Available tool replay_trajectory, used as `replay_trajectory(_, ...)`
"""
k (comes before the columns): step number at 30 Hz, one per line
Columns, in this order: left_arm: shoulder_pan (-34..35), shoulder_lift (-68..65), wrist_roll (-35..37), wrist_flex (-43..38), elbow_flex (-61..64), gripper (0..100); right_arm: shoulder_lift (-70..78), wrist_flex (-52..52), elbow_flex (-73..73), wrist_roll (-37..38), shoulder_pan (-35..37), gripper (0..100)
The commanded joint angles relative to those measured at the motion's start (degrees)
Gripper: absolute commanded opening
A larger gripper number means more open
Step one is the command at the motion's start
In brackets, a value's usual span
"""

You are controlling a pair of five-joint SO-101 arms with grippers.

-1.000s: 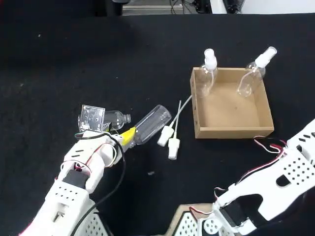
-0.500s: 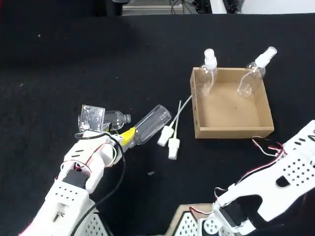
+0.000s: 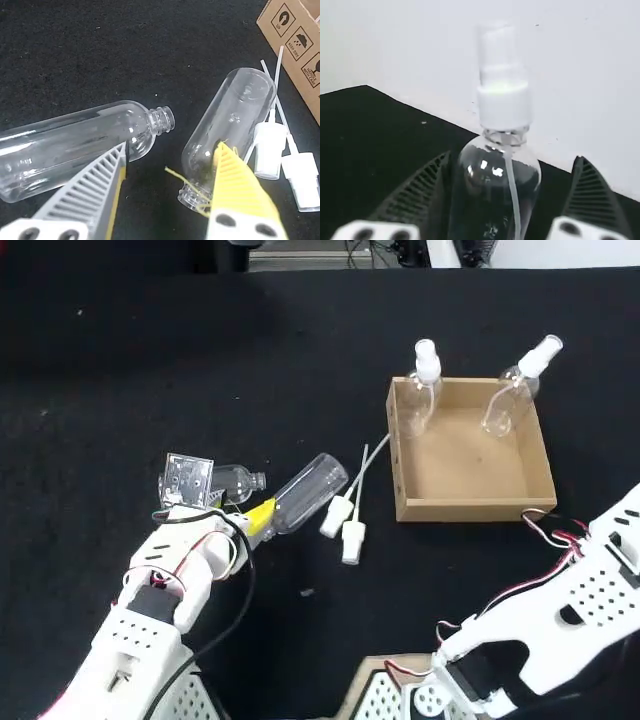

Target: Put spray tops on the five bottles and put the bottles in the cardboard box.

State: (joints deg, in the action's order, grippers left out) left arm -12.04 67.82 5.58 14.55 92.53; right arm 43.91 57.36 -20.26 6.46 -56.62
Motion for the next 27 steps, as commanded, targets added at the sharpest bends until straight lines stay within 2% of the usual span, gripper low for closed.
replay_trajectory(1, -0.3, 0.7, 0.1, -1.3, -0.8, 26, -5.0, 1.1, 0.2, -0.2, 0.3, 31.9)
replay_trajectory(23, -0.3, 0.7, 0.1, -1.3, -0.8, 26, -4.8, 1.1, 0.4, -0.2, 1.8, 31.7)
replay_trajectory(25, -0.3, 0.7, 0.1, -1.3, -0.8, 26, -4.8, 1.1, 0.2, -0.2, 1.8, 28.1)
replay_trajectory(27, -0.3, 0.7, 0.1, -1.3, -0.8, 26, -4.8, 1.3, 0.2, -0.2, 1.8, 20.1)
